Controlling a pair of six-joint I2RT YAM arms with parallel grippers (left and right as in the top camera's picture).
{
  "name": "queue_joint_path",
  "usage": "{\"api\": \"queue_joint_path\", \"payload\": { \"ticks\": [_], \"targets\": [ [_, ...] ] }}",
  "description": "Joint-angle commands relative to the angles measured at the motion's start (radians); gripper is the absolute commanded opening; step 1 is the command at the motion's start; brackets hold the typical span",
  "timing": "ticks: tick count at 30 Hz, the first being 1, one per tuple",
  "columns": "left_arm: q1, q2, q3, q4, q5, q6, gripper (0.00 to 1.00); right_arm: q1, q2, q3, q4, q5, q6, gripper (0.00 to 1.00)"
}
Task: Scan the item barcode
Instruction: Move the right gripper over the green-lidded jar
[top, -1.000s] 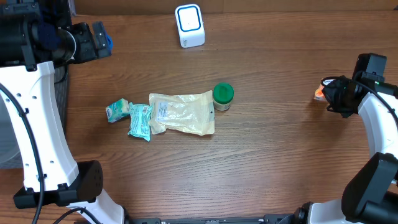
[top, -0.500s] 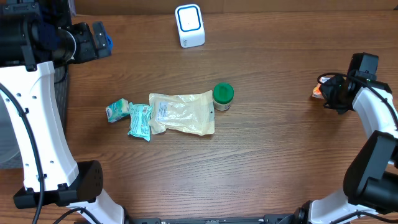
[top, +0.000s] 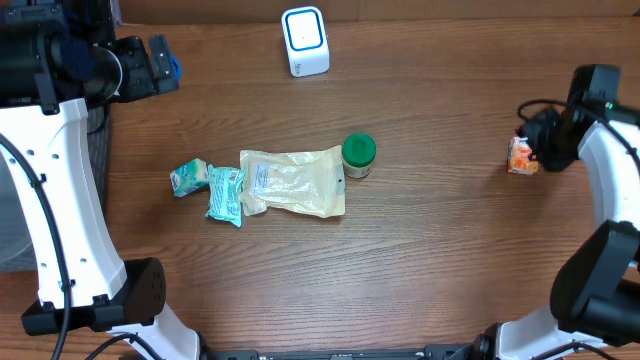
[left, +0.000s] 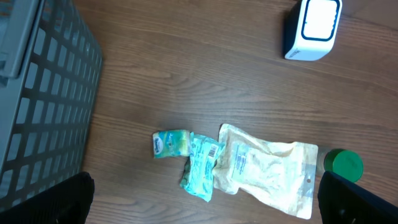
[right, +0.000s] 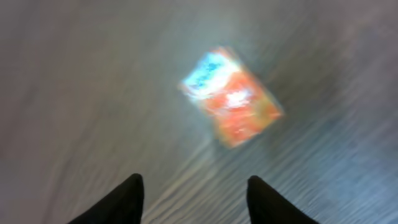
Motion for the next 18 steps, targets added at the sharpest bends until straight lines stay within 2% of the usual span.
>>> {"api": "queue_joint_path", "payload": {
  "ticks": [1,3,7,14,18],
  "targets": [
    [-0.006,0.003,0.010,-0.002,-0.006,0.017,1.00,0.066,-0.058,0.101,-0.041,-0.162,-0.145,0.64],
    [-0.006,0.003,0.010,-0.002,-0.006,0.017,0.99,0.116,-0.058,0.121,-0.068,-0.230,-0.205,0.77],
    [-0.006,0.003,0.010,-0.002,-0.006,0.017,1.00,0.251,-0.051,0.120,-0.088,-0.288,-0.307,0.80],
    [-0.006,0.003,0.010,-0.002,-0.006,0.017,1.00,0.513,-0.008,0.120,-0.046,-0.097,-0.325,0.96],
    [-0.006,0.003,0.010,-0.002,-0.006,0.017,1.00,0.605,0.049,0.120,-0.016,-0.056,-0.325,1.00]
  ]
}}
